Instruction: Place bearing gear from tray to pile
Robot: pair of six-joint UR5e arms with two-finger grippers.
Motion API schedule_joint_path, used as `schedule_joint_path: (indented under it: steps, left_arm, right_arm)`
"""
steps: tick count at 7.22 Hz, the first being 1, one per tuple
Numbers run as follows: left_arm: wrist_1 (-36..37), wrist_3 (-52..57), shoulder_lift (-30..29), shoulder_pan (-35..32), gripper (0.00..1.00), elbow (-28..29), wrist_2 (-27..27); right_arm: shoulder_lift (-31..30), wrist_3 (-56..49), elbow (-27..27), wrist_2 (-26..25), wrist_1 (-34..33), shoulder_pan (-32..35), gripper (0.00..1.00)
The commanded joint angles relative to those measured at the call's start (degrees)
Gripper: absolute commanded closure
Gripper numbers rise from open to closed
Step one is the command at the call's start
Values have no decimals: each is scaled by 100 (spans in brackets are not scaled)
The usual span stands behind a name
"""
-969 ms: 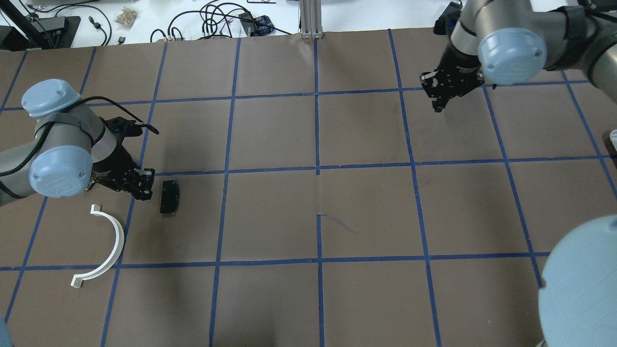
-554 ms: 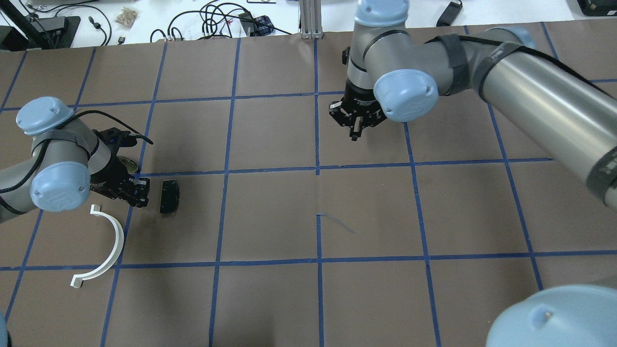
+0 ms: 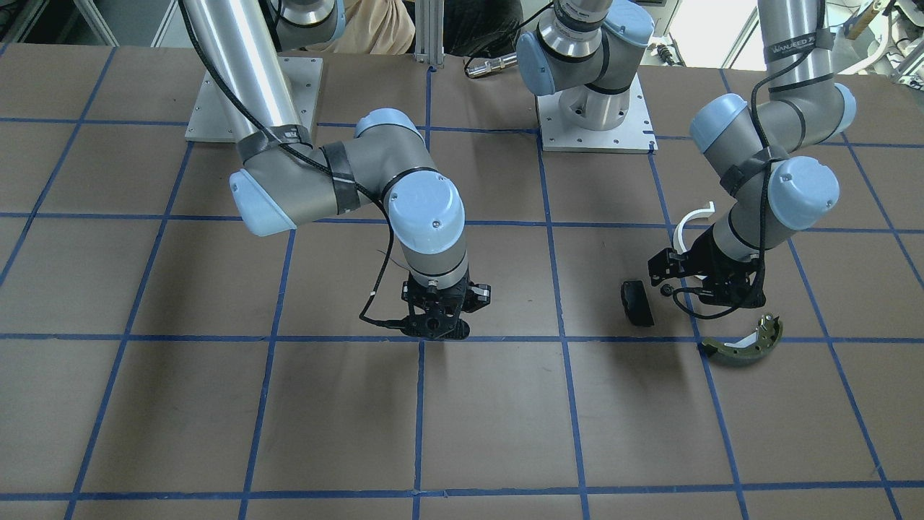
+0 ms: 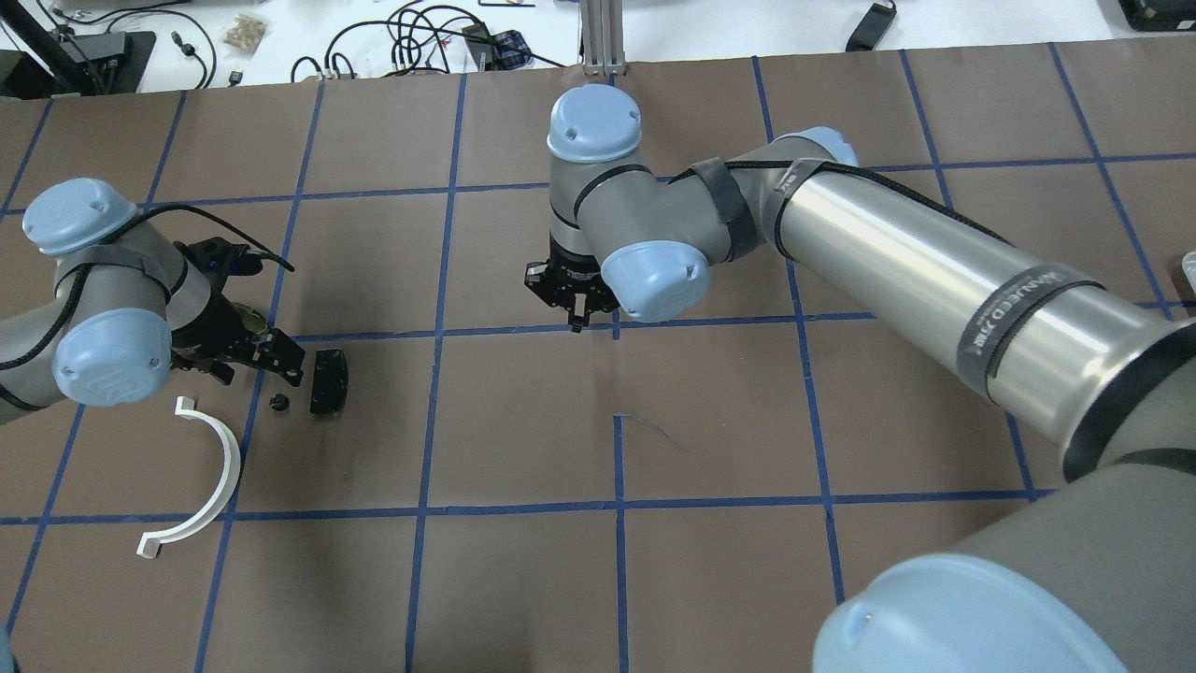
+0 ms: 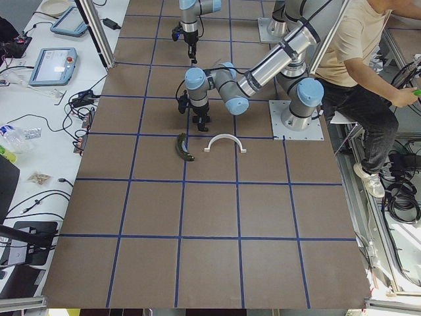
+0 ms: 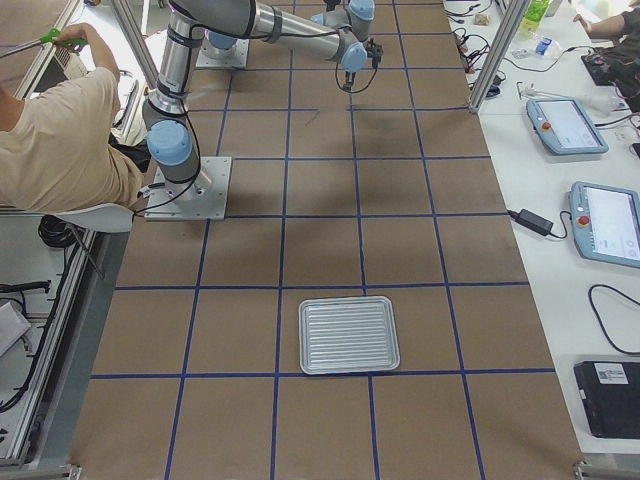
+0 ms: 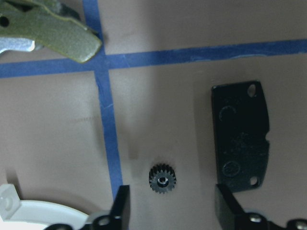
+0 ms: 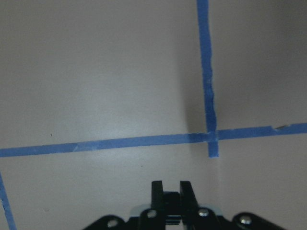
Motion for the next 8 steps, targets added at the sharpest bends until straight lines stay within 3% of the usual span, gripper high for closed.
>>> schedule_joint_path:
  steps: [1,2,3,4,5,6,8]
  left_arm:
    - [-728,-505,459,-588,0,600,48]
    - [-1430,-953,670,-931,0,1091,13]
    - [-2316,-1314,847,-1239,0,1687,-144]
    - [-2969,-1900,909,-1538,0,2268,-354]
    - [-3289,-2228,840,-1863,0,2761,-287]
    - [-3396,-2406,883,-2145,0,3009,-251]
    - [-3467,-2381,1086,-2516,0,2890,-269]
  right_arm:
    - [207,145,68,13,-198,92,100]
    - [199,137,121,5,-198,92,82]
    - [190,137,139,5,-207,92,57]
    - [155,137,130,-4,-233,83,10]
    - [137,111,122,13,-355,83,0]
    - [111,76,69,5,-356,22,0]
    - [-230,40,77,-22,-278,-371,0]
